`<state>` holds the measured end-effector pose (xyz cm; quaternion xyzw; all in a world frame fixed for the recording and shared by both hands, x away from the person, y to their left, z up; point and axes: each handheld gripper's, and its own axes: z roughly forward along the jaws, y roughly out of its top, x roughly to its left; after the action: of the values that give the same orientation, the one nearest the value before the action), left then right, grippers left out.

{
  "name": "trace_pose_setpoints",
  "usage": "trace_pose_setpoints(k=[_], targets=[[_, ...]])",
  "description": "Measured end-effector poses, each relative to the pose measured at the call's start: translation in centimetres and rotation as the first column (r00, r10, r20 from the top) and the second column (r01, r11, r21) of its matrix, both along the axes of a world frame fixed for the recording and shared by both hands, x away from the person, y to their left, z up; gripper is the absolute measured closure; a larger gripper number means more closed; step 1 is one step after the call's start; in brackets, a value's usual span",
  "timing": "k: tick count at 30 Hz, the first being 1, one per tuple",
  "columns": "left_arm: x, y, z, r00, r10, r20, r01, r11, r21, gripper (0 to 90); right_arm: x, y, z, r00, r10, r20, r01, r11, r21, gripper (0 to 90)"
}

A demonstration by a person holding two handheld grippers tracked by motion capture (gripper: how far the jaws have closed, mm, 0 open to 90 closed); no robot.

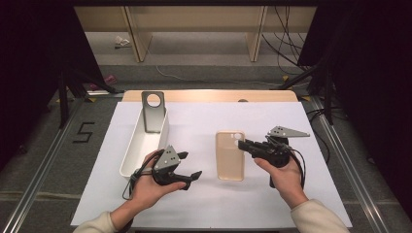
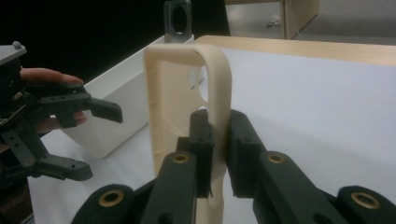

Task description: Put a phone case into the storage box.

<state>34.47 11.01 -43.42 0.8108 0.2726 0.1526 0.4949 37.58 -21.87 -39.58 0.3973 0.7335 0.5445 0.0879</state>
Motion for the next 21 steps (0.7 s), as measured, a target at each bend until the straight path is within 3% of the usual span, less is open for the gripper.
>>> trace_pose_setpoints(k=[13, 21], targets=[[0.8, -1.1, 1.3, 0.9979, 0.060, -0.023, -0.062, 0.9938, -0.092, 21.0, 0.0, 0.5, -0.5, 1.0000, 0.004, -0.003, -0.004, 1.000, 0.009, 81.8], [1.5, -1.7, 1.9, 0.9963, 0.085, -0.014, -0.086, 0.9912, -0.100, 16.0, 0.1, 0.8, -0.7, 1.0000, 0.006, -0.002, -0.006, 1.000, 0.013, 81.7]])
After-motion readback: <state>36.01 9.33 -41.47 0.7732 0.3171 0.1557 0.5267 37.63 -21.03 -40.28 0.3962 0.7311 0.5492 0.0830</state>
